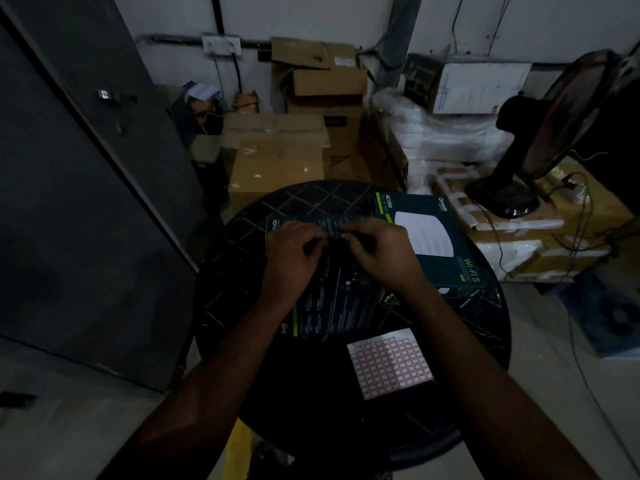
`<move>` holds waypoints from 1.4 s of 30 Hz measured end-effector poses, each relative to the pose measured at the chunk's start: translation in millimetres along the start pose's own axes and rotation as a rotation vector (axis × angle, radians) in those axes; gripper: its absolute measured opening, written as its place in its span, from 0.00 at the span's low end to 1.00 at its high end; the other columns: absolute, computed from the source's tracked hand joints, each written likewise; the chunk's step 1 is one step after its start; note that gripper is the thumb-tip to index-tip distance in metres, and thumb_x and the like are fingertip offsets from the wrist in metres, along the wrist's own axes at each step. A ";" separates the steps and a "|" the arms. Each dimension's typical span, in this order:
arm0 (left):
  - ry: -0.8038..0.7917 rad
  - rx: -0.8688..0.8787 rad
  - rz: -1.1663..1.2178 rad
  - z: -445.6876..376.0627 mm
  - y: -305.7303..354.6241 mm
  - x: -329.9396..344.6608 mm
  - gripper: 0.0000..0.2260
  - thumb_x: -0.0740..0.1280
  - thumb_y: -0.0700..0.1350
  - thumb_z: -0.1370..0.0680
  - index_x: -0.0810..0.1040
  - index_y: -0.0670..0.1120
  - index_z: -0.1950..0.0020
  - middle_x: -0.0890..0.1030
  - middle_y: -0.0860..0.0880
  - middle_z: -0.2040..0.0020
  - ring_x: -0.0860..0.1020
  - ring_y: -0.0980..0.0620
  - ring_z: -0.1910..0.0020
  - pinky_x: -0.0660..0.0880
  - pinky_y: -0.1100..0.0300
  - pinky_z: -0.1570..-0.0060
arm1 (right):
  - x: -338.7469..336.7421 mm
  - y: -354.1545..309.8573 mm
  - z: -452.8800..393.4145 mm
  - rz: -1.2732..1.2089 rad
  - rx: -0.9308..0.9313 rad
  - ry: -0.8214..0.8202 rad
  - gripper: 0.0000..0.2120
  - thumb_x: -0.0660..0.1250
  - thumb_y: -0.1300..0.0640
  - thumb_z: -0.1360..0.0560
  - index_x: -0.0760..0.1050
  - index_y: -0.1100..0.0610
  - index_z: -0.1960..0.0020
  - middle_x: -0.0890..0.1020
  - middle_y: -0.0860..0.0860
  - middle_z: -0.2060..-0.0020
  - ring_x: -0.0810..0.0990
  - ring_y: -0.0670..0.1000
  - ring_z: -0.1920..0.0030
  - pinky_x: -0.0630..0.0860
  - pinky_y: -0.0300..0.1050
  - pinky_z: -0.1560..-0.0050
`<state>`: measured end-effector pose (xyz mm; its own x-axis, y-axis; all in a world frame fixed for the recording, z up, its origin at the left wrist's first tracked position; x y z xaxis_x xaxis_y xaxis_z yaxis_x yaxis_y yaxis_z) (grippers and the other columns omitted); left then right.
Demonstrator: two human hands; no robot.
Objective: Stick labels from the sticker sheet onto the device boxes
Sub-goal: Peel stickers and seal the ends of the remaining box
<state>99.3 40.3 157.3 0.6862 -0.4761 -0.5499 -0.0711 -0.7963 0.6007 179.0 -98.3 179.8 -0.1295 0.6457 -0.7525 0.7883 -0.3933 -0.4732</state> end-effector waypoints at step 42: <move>0.000 -0.018 0.031 -0.9 -2.7 4.0 0.04 0.75 0.40 0.29 0.86 0.45 0.55 0.85 0.50 0.57 0.78 0.55 0.56 0.68 0.71 0.52 | 13.6 -9.6 -31.8 0.256 -0.180 -0.197 0.02 0.70 0.62 0.26 0.82 0.59 0.57 0.83 0.57 0.62 0.81 0.57 0.62 0.75 0.46 0.61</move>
<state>102.9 40.9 154.0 0.6840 -0.5006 -0.5306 -0.0796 -0.7743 0.6278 188.8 -64.9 188.7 -0.0137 0.3958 -0.9182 0.9011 -0.3931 -0.1829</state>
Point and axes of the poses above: each hand's wrist, its own z-axis away from the middle knuckle, its own x-axis out of the palm, y = z × x, the point moved 8 cm from there along -z, towards the middle knuckle
